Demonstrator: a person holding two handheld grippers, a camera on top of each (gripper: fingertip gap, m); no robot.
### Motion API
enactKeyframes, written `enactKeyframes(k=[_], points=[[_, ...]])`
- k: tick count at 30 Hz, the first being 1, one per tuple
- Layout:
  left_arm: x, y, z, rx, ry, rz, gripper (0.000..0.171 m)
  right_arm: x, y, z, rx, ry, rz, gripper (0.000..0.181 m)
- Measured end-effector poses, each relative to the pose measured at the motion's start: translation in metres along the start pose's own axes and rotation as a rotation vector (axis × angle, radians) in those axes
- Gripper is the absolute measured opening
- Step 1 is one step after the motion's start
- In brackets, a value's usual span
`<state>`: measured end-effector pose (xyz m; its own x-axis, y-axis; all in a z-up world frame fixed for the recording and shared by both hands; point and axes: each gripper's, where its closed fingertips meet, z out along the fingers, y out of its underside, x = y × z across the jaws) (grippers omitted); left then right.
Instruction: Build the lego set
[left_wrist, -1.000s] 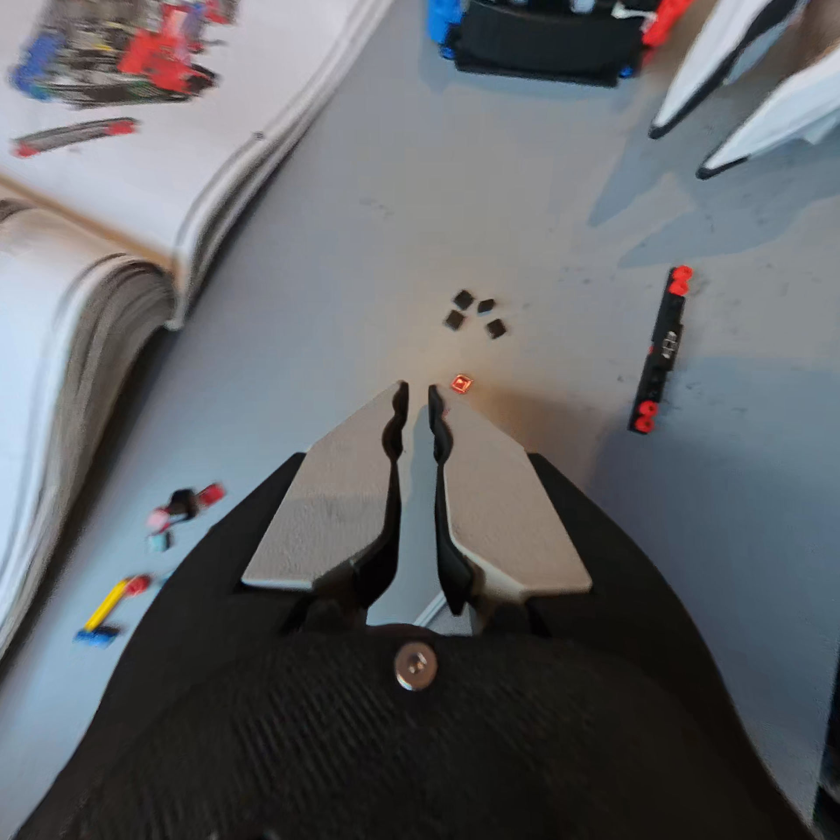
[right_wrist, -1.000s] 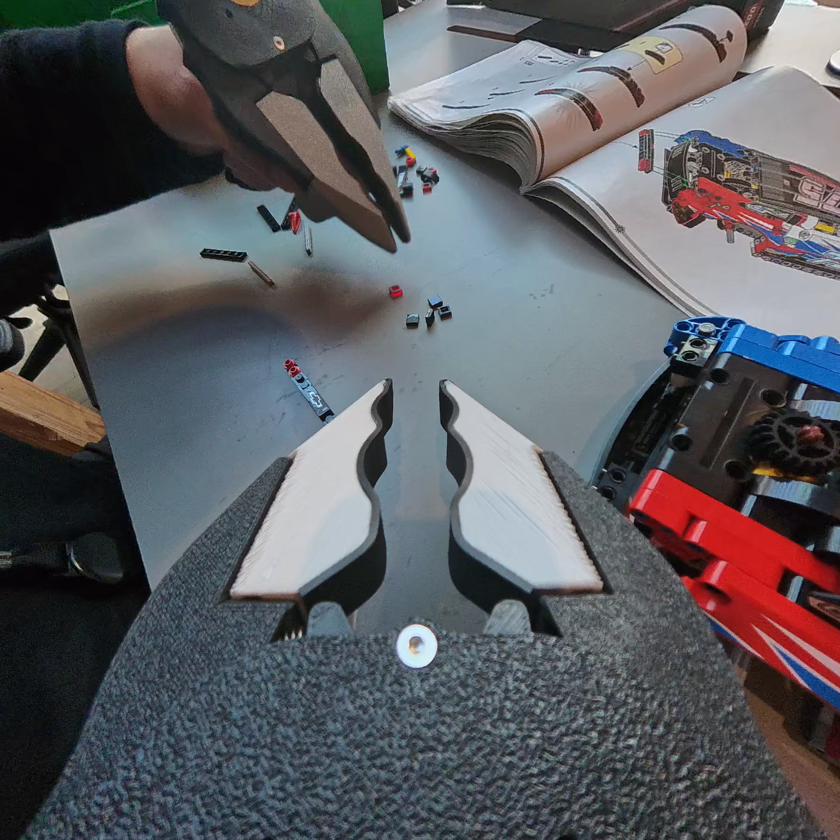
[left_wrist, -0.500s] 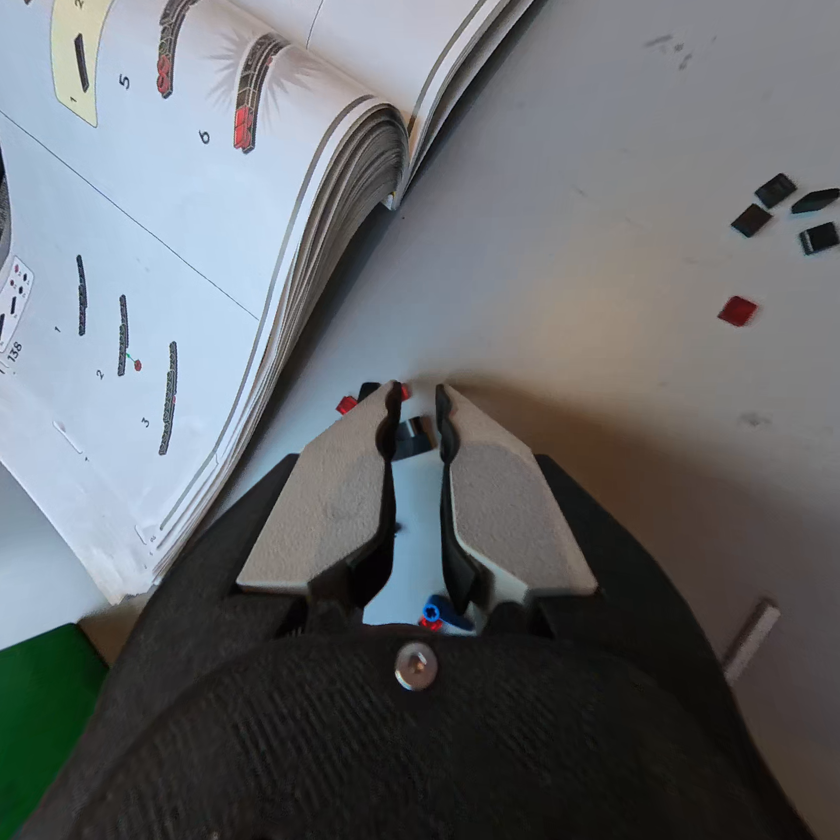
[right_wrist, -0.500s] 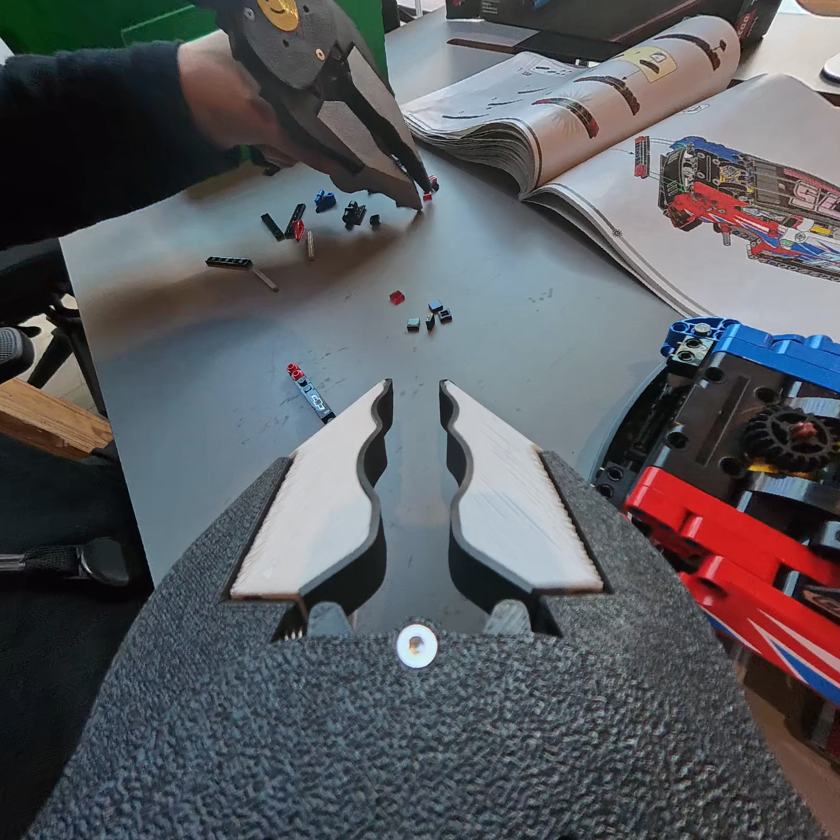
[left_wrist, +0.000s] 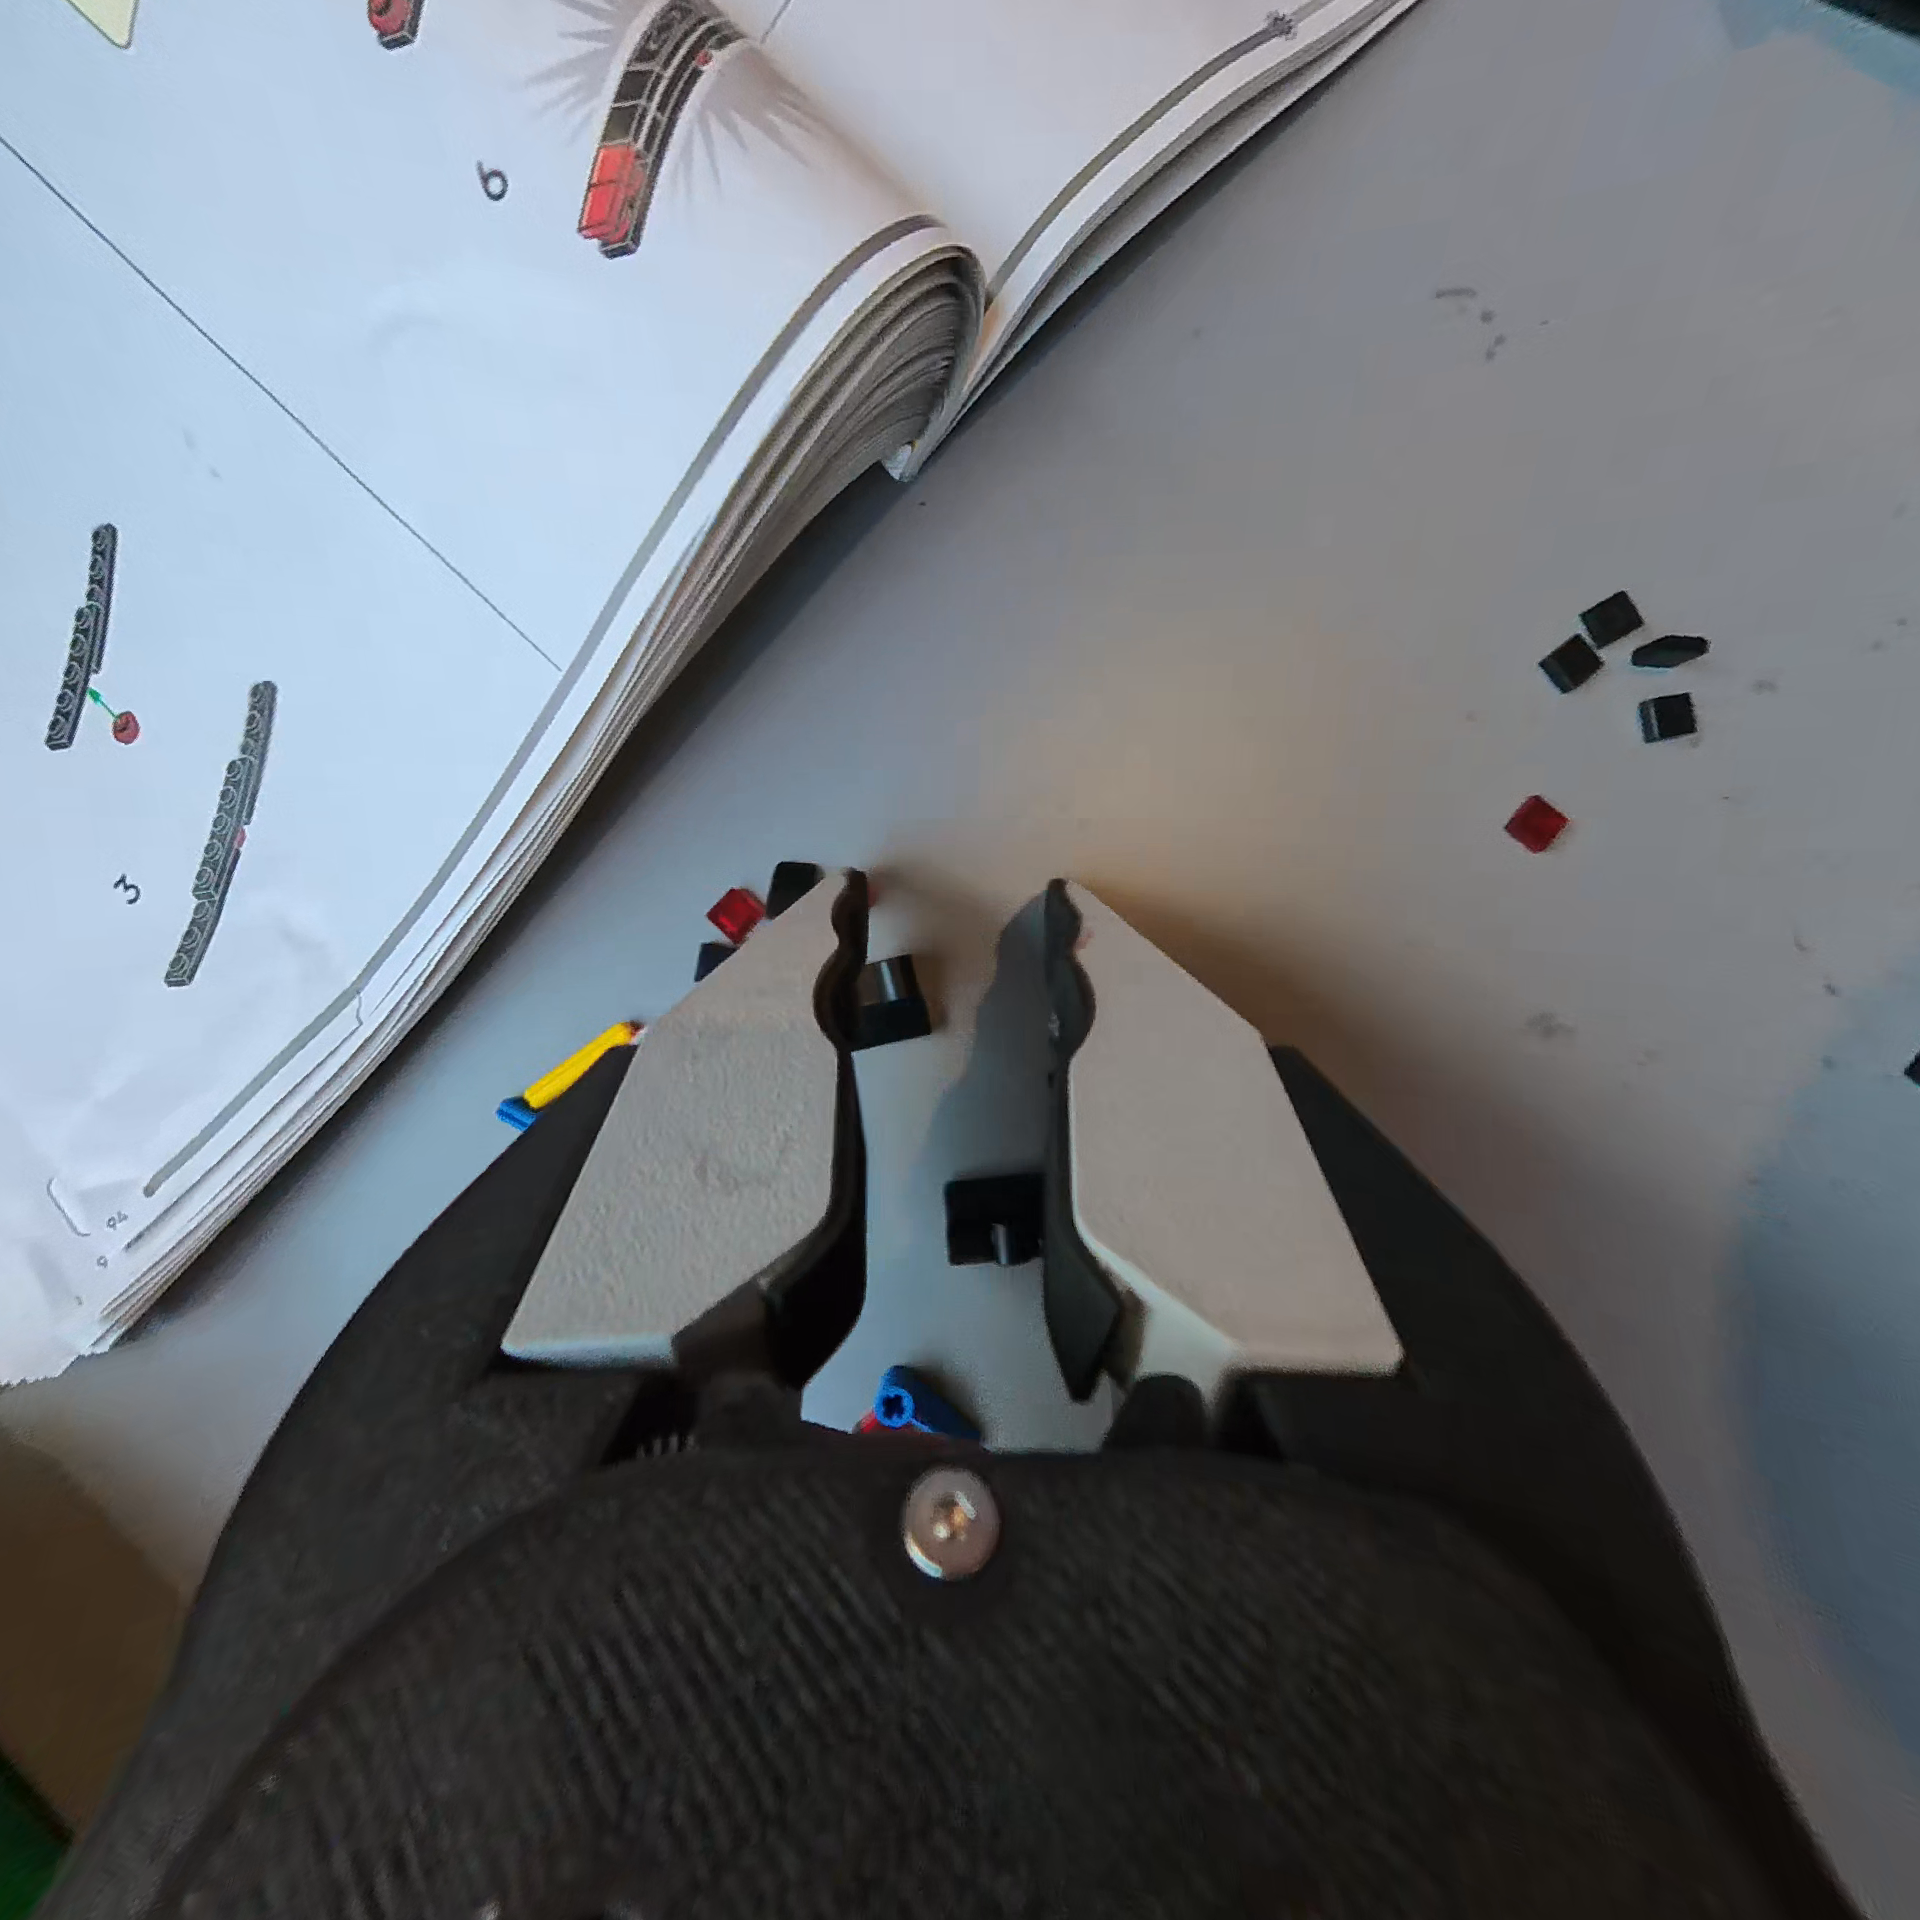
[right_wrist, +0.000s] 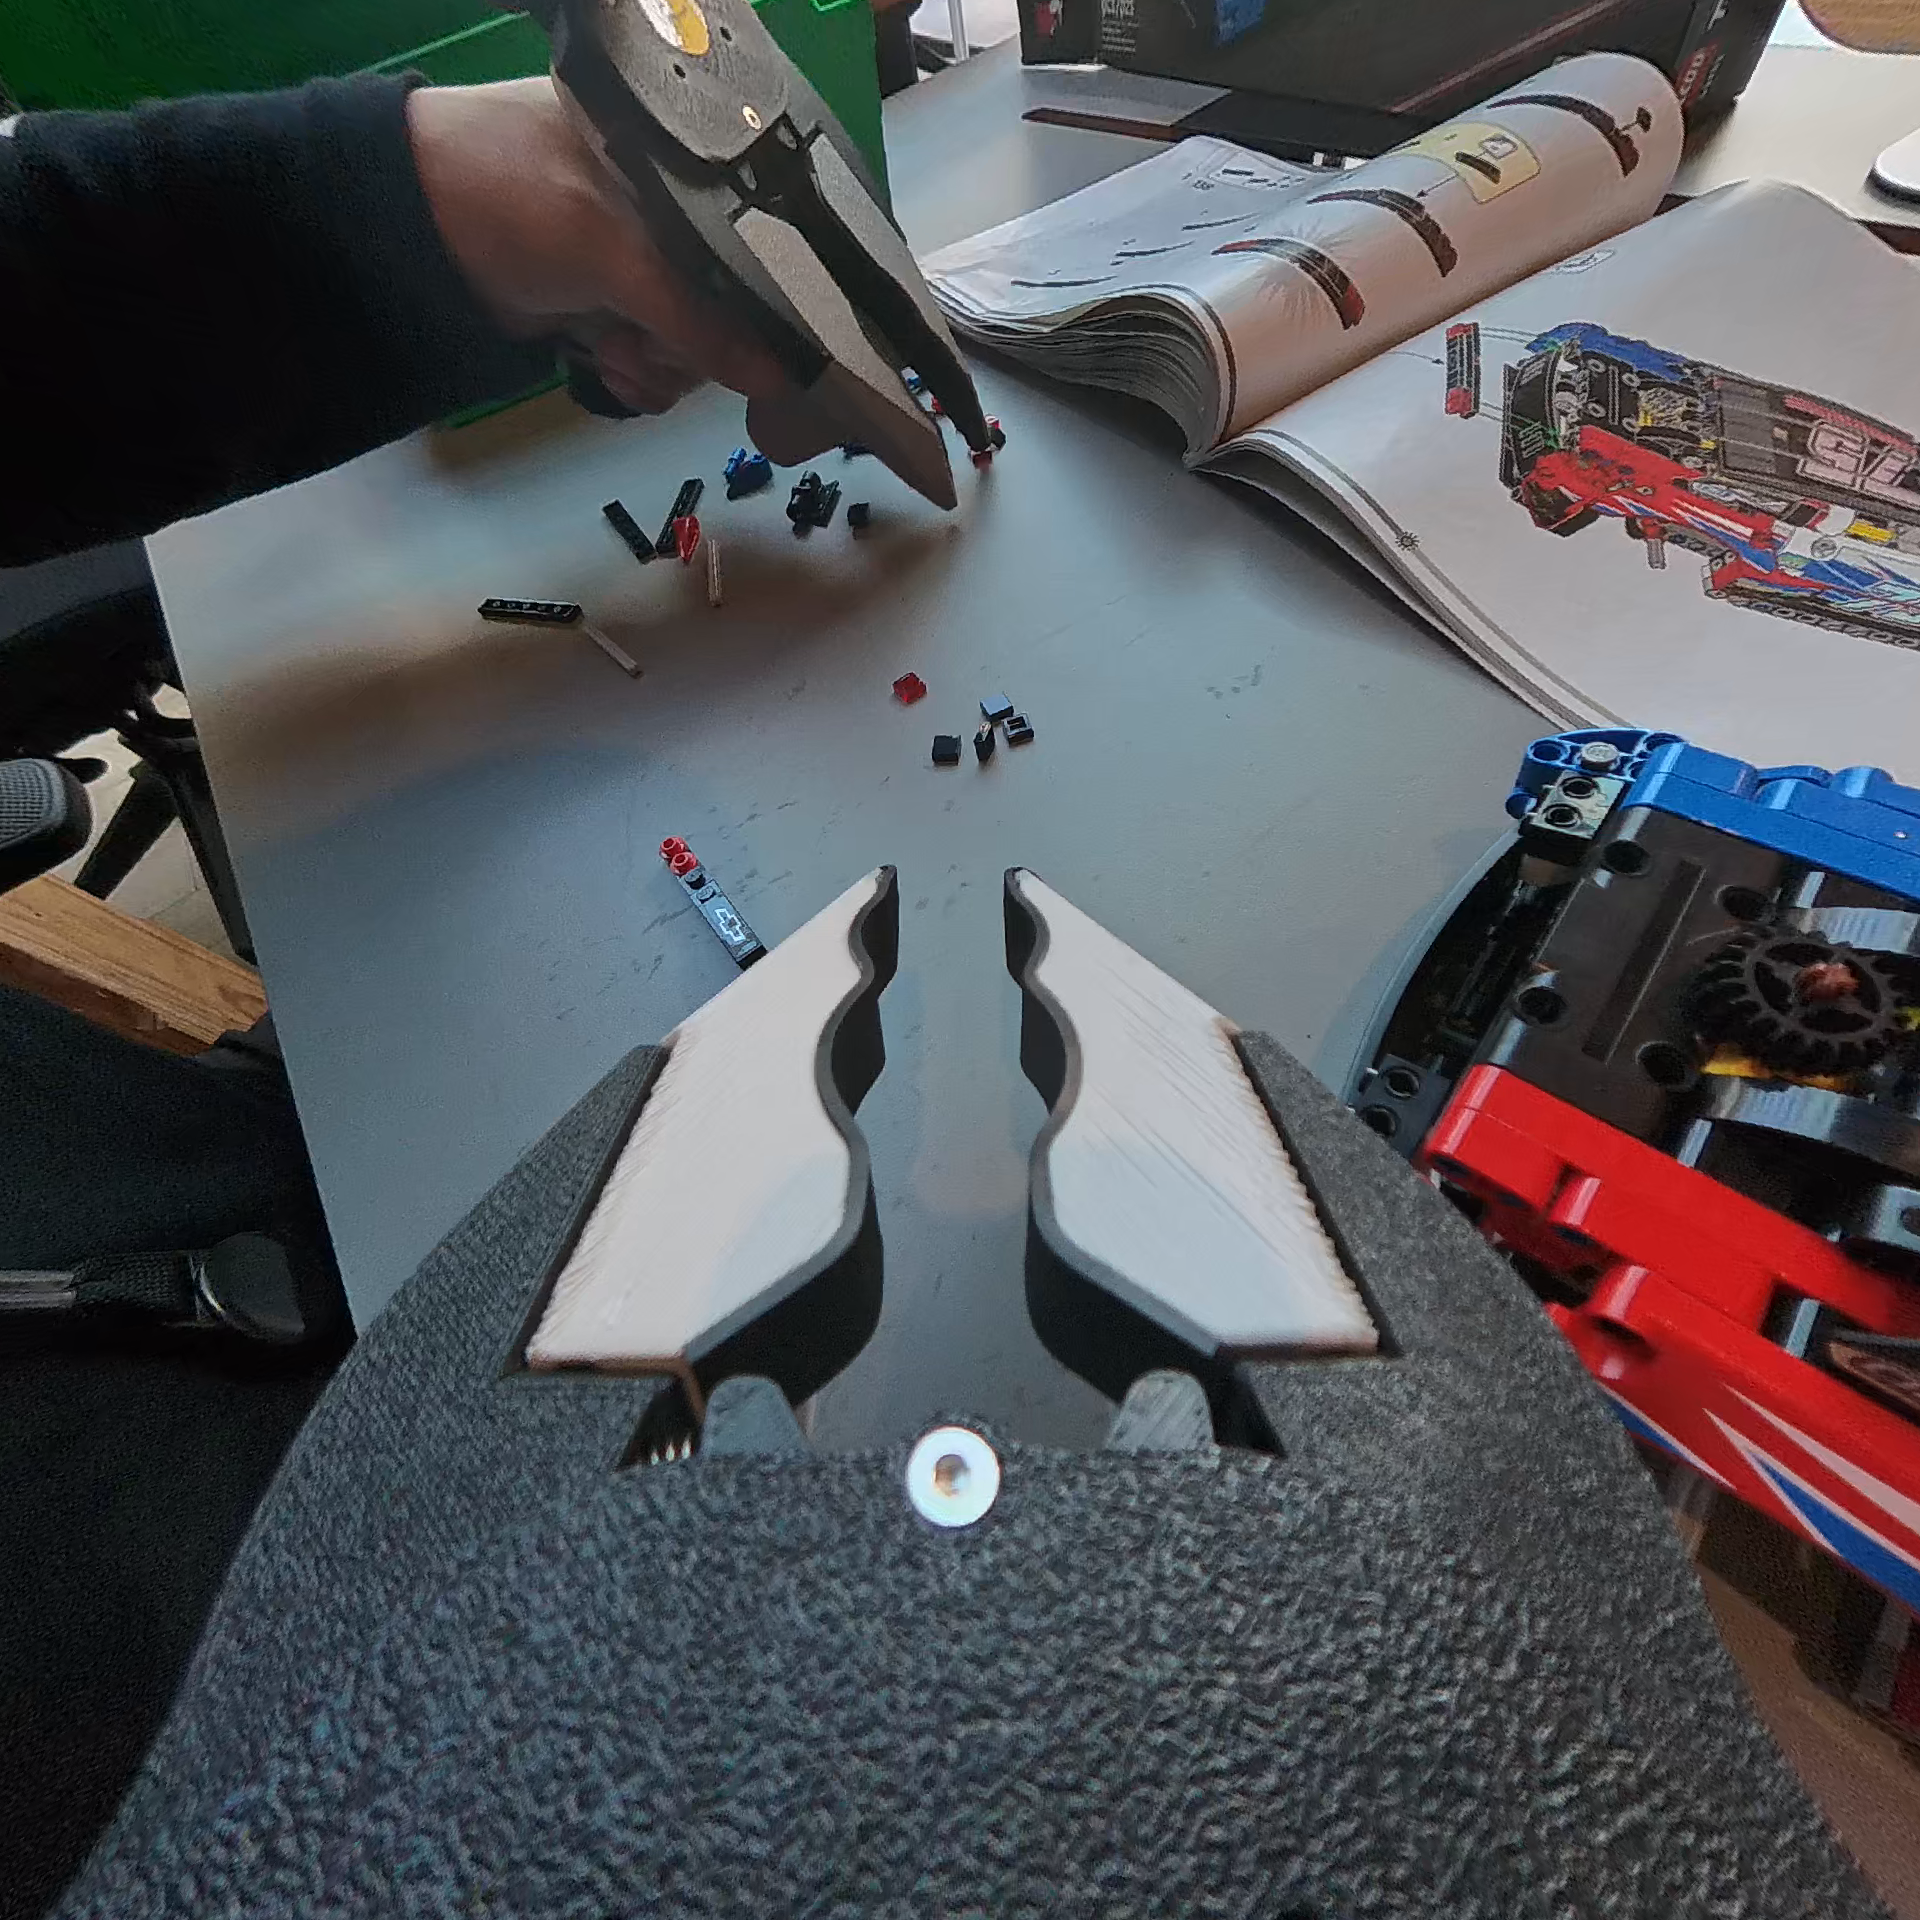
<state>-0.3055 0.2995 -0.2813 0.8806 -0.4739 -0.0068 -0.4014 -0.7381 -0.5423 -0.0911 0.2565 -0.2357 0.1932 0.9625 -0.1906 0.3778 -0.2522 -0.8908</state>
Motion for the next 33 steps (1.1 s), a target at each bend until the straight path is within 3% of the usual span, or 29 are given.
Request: enactKeyframes(k=[5, 9, 11, 14, 16, 26, 28, 30, 33], points=[[0.03, 0.001, 0.001, -0.02, 0.074, 0.015, 0.035, 0.0, 0.0, -0.001, 0.003, 0.0, -0.003, 0.019], [0.078, -0.004, 0.001, 0.011, 0.261, -0.013, 0.032, -0.001, 0.0, -0.001, 0.004, 0.0, -0.006, 0.019], [0.071, -0.005, -0.001, 0.01, 0.191, 0.014, 0.032, -0.001, 0.0, -0.001, 0.004, 0.0, -0.006, 0.019], [0.03, -0.003, -0.011, 0.02, -0.045, 0.078, 0.027, -0.002, 0.0, -0.002, 0.002, 0.001, -0.007, 0.019], [0.014, 0.002, -0.012, -0.012, -0.083, 0.054, 0.031, -0.002, 0.001, -0.001, 0.0, 0.001, -0.009, 0.019], [0.011, 0.0, 0.002, -0.023, 0.049, -0.051, 0.046, -0.001, 0.001, -0.001, -0.002, 0.006, -0.005, 0.019], [0.045, 0.0, -0.002, -0.038, 0.244, -0.058, 0.02, -0.001, 0.001, -0.001, -0.001, 0.002, 0.002, 0.019], [0.063, -0.001, -0.006, -0.042, 0.342, -0.103, 0.034, -0.001, 0.001, -0.001, -0.003, -0.003, 0.009, 0.019], [0.054, -0.001, -0.011, -0.024, 0.292, -0.101, 0.042, 0.0, 0.001, -0.002, 0.0, -0.006, 0.016, 0.019]])
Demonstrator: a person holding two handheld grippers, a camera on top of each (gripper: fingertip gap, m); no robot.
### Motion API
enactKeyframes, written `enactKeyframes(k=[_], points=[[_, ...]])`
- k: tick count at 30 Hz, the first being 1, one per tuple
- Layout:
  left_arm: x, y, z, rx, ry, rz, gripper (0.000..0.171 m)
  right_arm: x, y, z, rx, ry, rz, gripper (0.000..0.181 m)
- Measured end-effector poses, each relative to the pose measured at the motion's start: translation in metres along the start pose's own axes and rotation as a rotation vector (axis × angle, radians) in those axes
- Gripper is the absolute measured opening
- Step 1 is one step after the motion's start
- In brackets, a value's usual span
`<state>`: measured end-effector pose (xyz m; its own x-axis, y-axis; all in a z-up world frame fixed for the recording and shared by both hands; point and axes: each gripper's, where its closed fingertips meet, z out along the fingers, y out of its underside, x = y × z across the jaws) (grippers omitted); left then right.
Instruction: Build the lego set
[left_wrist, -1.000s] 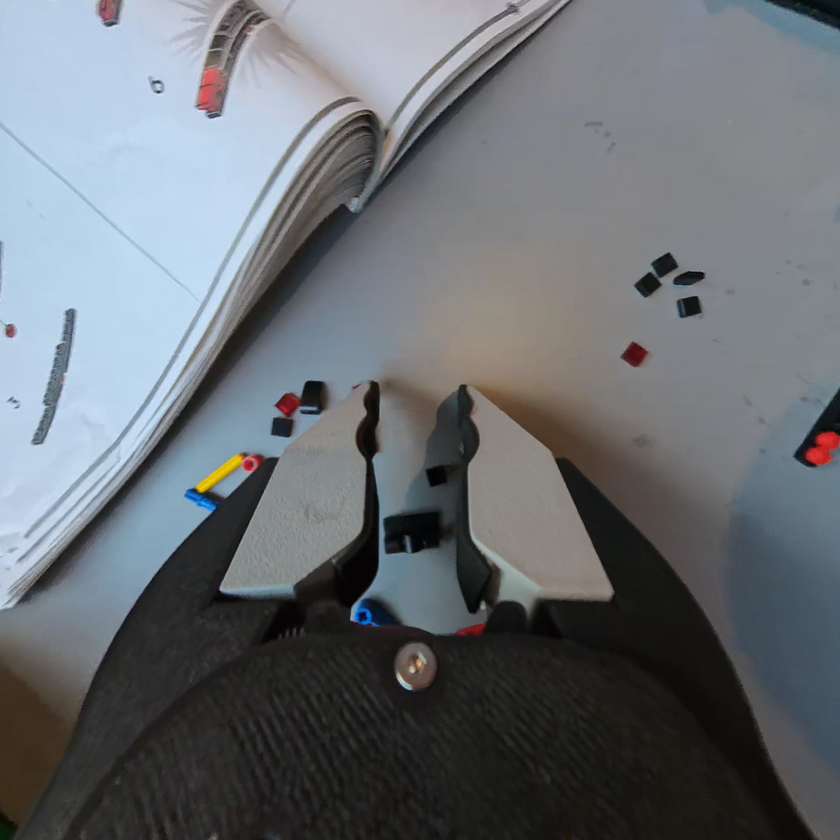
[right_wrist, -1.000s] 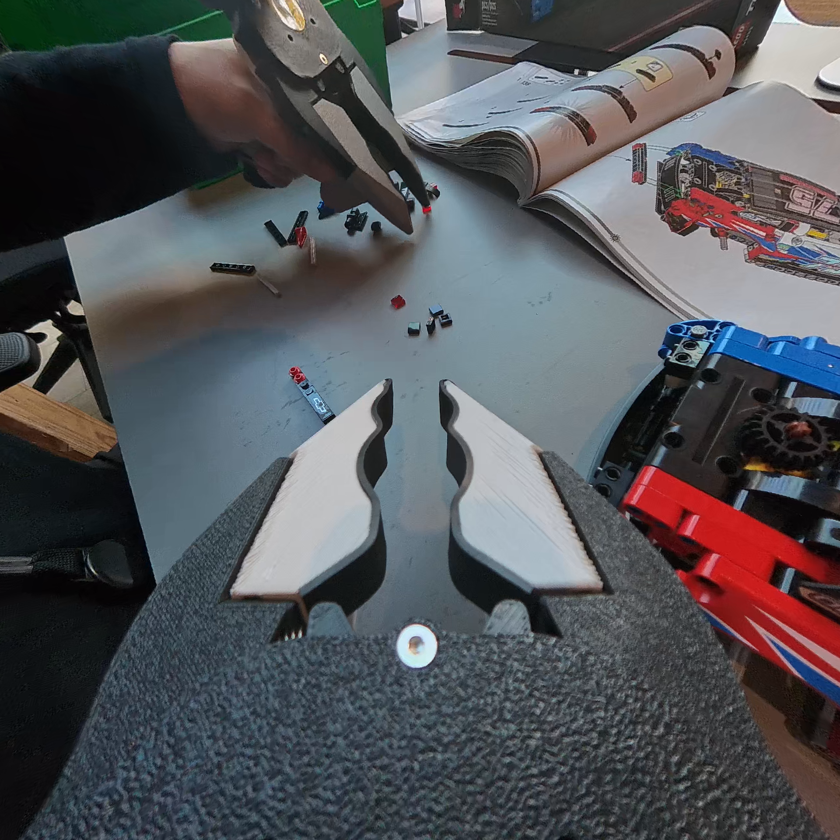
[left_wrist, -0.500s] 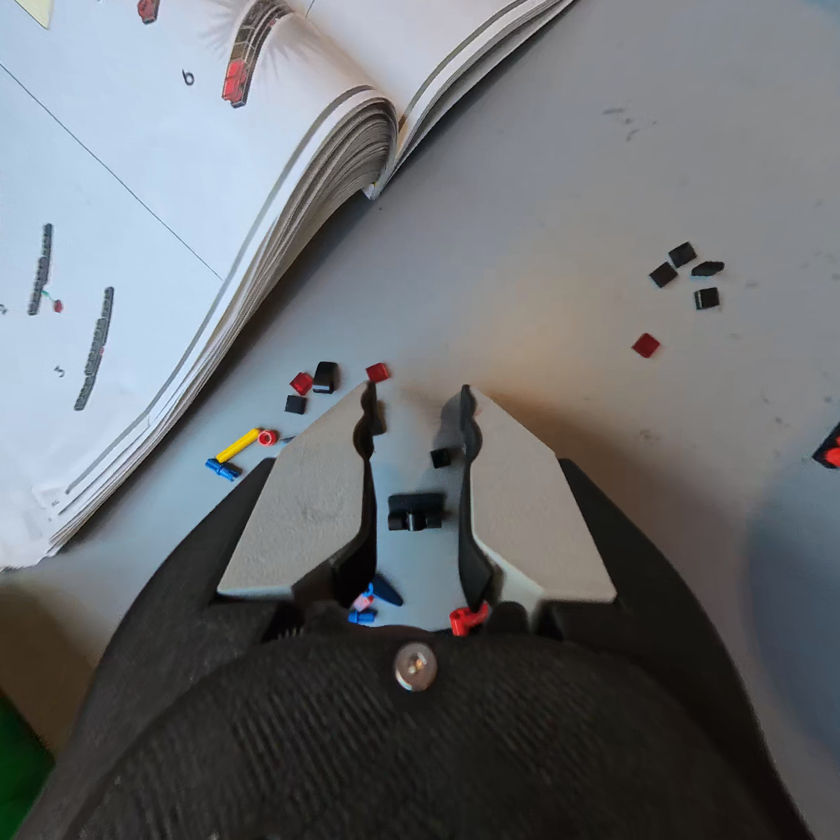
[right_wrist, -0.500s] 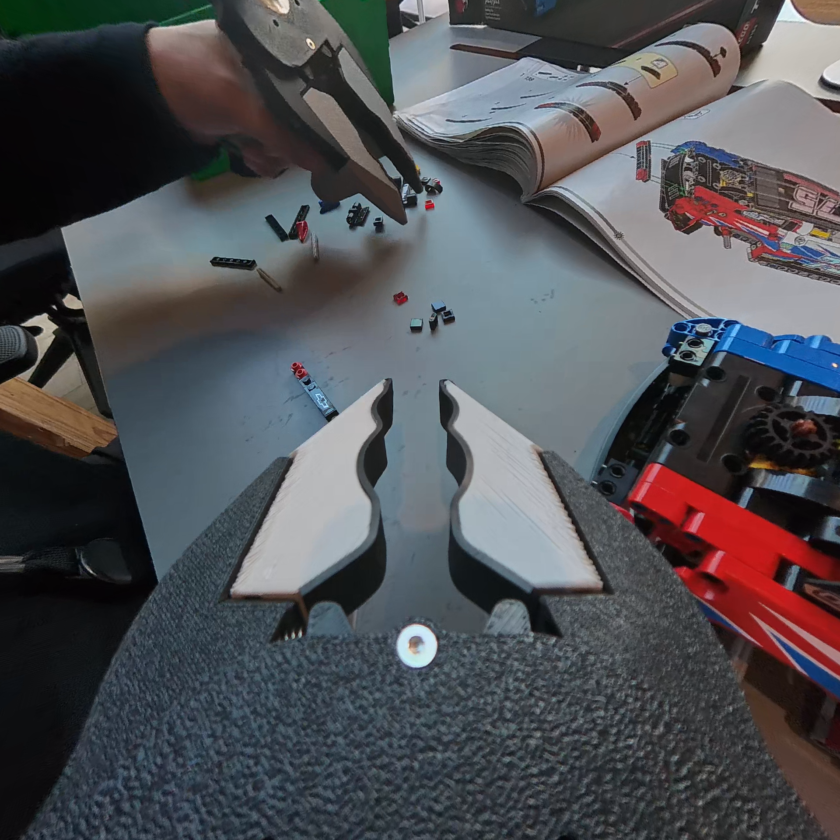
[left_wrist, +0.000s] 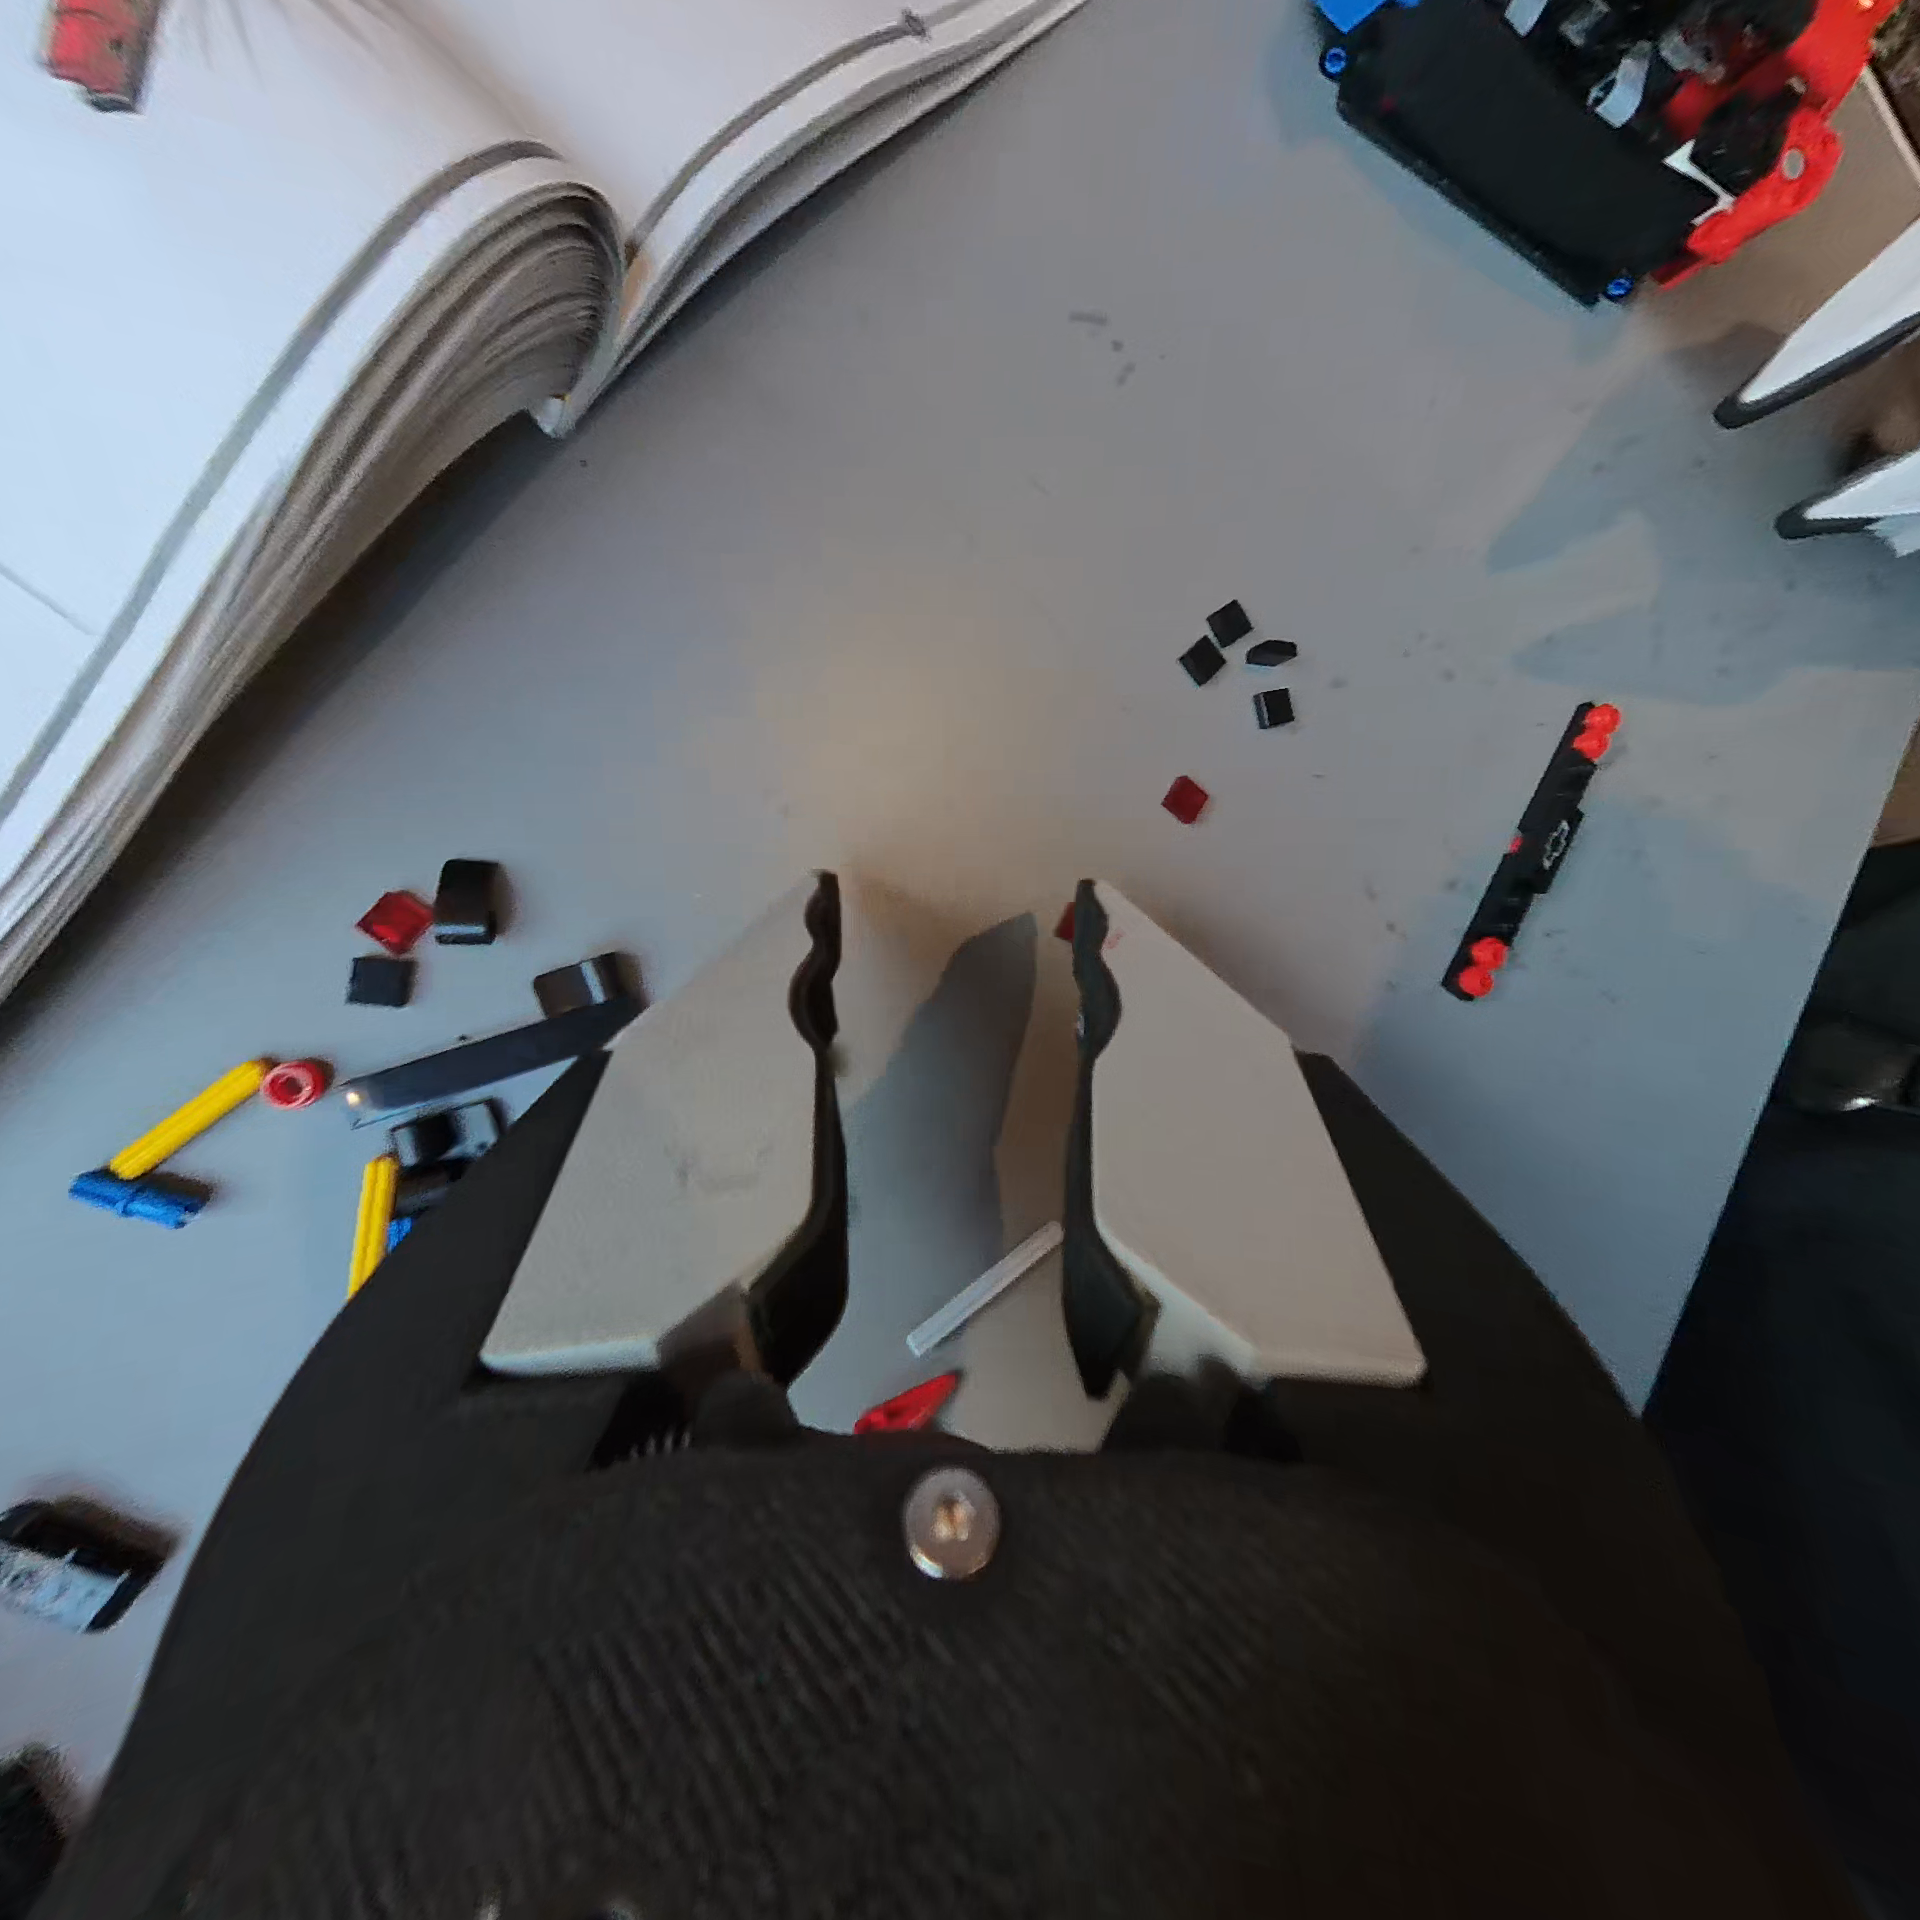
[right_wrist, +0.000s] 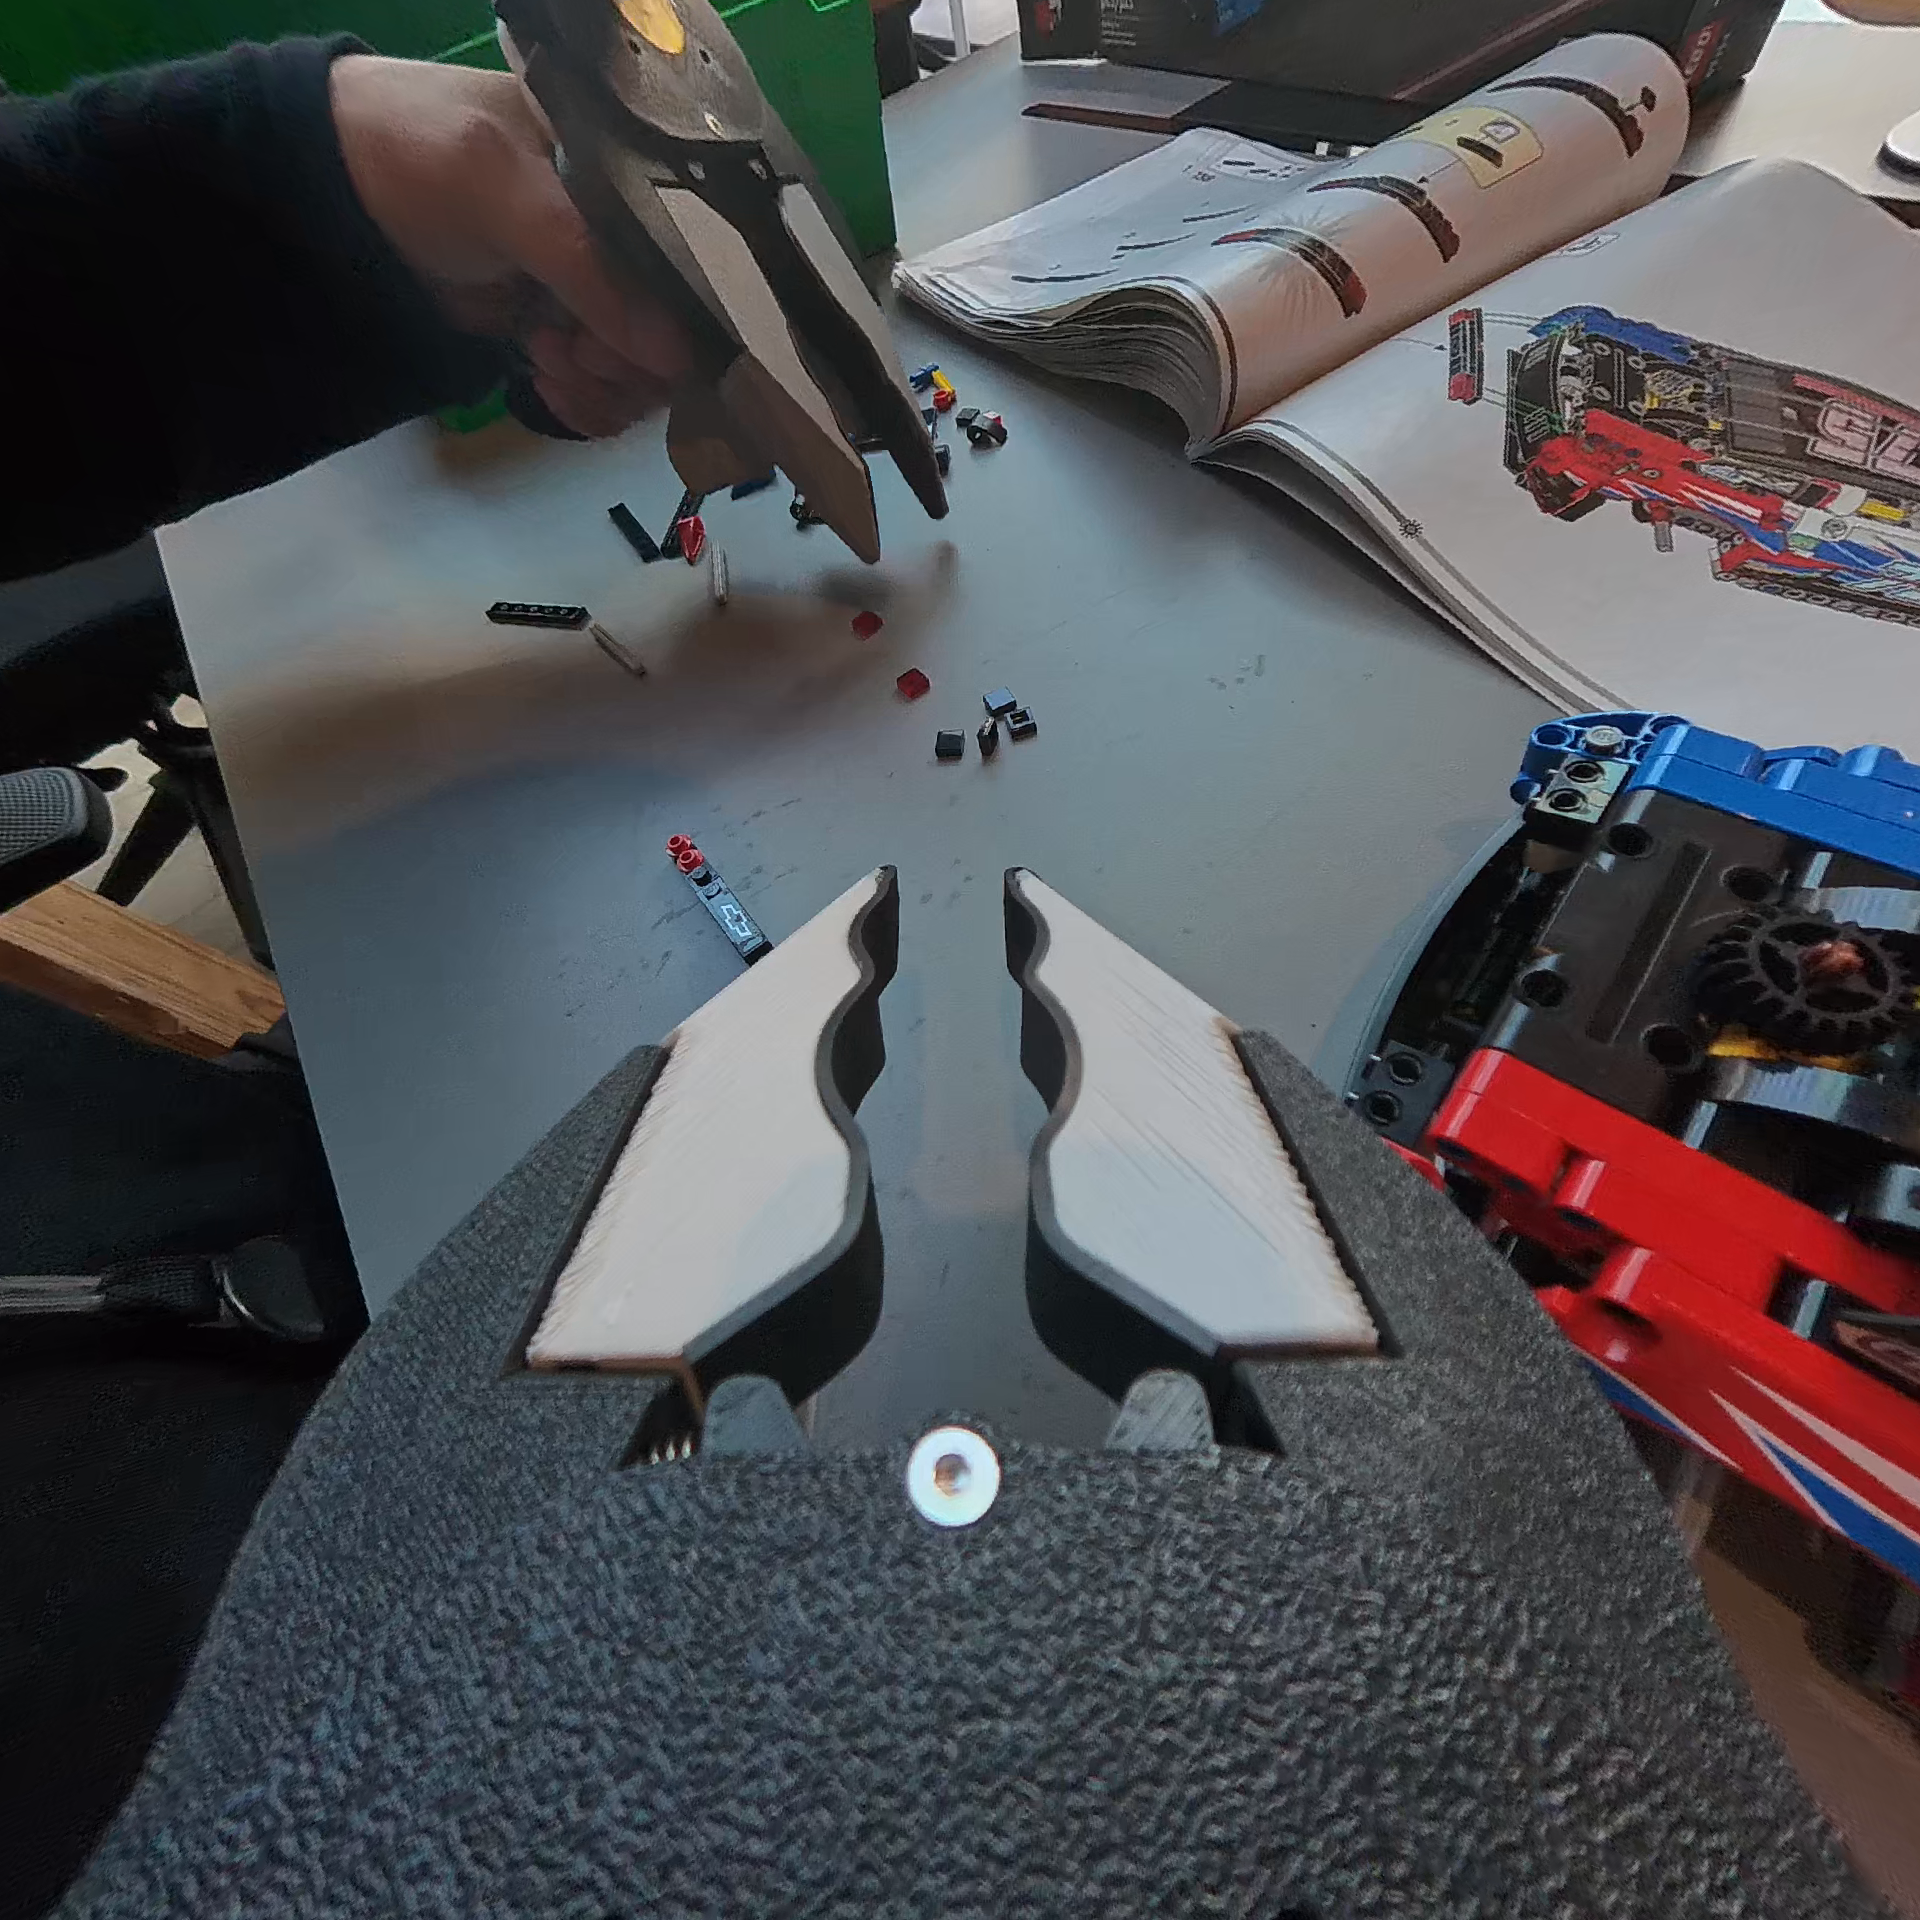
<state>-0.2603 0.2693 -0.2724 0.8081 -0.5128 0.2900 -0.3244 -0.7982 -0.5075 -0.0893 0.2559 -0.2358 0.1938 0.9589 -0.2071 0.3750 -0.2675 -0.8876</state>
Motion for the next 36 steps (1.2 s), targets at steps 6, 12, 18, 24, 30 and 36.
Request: enactKeyframes(k=[6, 12, 18, 24, 30, 36], points=[[-0.055, -0.008, -0.035, 0.069, -0.251, 0.005, 0.037, 0.0, 0.0, 0.0, -0.002, -0.002, 0.002, 0.019], [-0.103, -0.008, -0.044, 0.035, -0.356, -0.007, 0.019, 0.0, 0.001, 0.001, -0.005, 0.007, -0.01, 0.019], [-0.093, -0.002, -0.028, -0.096, -0.26, 0.209, 0.018, 0.0, 0.0, 0.0, -0.002, 0.003, -0.001, 0.019], [-0.094, -0.002, -0.023, -0.172, -0.22, 0.407, 0.016, 0.0, 0.001, 0.0, -0.004, -0.004, 0.008, 0.019], [-0.092, 0.0, -0.017, -0.227, -0.14, 0.437, 0.005, 0.001, 0.0, 0.0, -0.001, -0.011, 0.022, 0.019], [-0.091, -0.002, -0.015, -0.213, -0.141, 0.431, 0.0, 0.001, 0.0, 0.0, -0.002, -0.016, 0.03, 0.019]])
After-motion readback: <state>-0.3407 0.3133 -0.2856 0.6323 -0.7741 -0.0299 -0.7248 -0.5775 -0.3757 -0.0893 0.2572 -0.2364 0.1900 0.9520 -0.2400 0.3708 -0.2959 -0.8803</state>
